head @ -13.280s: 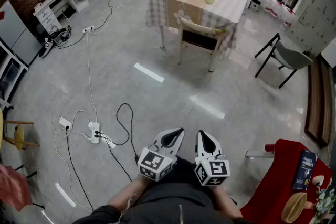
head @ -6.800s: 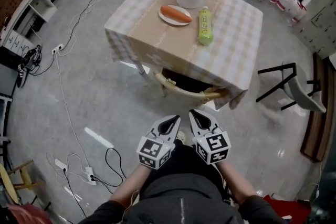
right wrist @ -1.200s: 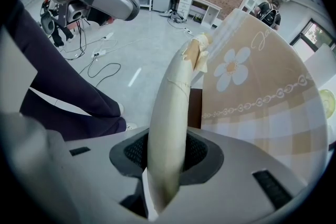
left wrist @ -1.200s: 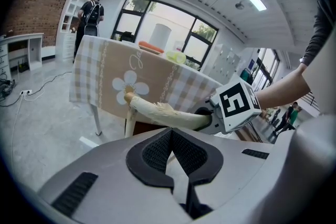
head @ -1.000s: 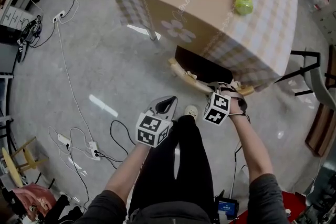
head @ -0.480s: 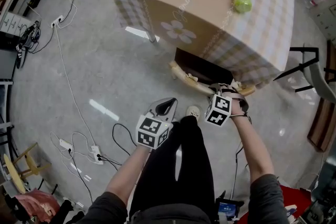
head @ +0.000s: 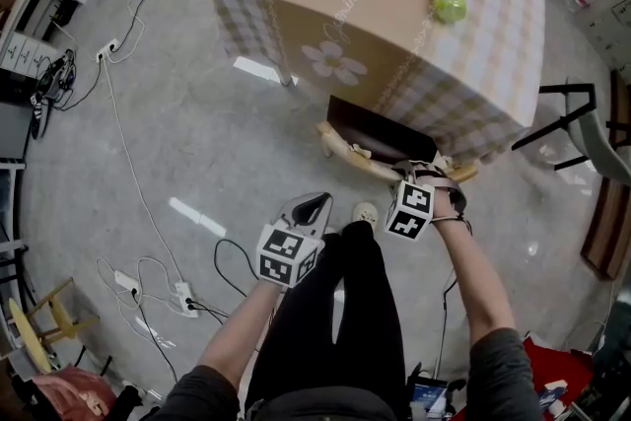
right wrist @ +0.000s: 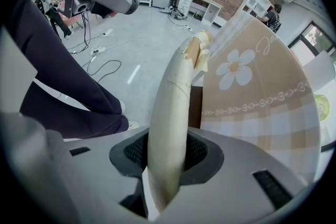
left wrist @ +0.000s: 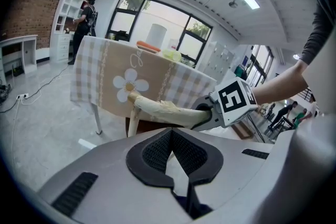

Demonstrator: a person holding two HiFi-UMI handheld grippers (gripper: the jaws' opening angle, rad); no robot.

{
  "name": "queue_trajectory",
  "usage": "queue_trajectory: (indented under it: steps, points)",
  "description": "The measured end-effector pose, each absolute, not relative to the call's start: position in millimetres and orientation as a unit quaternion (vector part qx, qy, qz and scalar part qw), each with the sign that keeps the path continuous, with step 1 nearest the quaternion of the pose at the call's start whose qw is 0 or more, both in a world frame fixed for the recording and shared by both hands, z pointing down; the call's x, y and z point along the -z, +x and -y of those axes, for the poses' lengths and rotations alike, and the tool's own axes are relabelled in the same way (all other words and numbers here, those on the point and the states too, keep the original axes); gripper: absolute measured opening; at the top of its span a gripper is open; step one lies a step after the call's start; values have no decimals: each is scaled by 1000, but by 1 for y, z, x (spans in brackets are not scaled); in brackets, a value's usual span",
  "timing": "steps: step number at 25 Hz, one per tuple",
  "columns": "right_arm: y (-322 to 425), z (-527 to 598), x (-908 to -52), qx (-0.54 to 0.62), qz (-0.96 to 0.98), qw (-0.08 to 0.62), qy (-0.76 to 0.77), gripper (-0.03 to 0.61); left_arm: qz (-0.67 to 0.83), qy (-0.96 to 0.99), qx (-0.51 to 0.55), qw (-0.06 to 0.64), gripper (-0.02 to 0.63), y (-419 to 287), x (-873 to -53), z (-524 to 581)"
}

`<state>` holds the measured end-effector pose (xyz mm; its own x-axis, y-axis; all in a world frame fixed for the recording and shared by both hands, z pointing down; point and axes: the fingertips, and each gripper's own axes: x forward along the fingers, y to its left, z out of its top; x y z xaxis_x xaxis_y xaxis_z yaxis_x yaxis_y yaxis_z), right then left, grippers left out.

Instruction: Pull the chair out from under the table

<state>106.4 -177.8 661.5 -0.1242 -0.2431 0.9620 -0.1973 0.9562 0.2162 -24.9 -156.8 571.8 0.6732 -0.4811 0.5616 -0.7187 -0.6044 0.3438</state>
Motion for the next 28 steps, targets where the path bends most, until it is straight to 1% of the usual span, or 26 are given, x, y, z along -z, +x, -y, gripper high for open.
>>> queue_trajectory:
  steps: [28]
  points:
    - [89, 143, -661, 12, 746, 649, 148, 117, 316, 880, -219, 280, 8, -32, -576, 127]
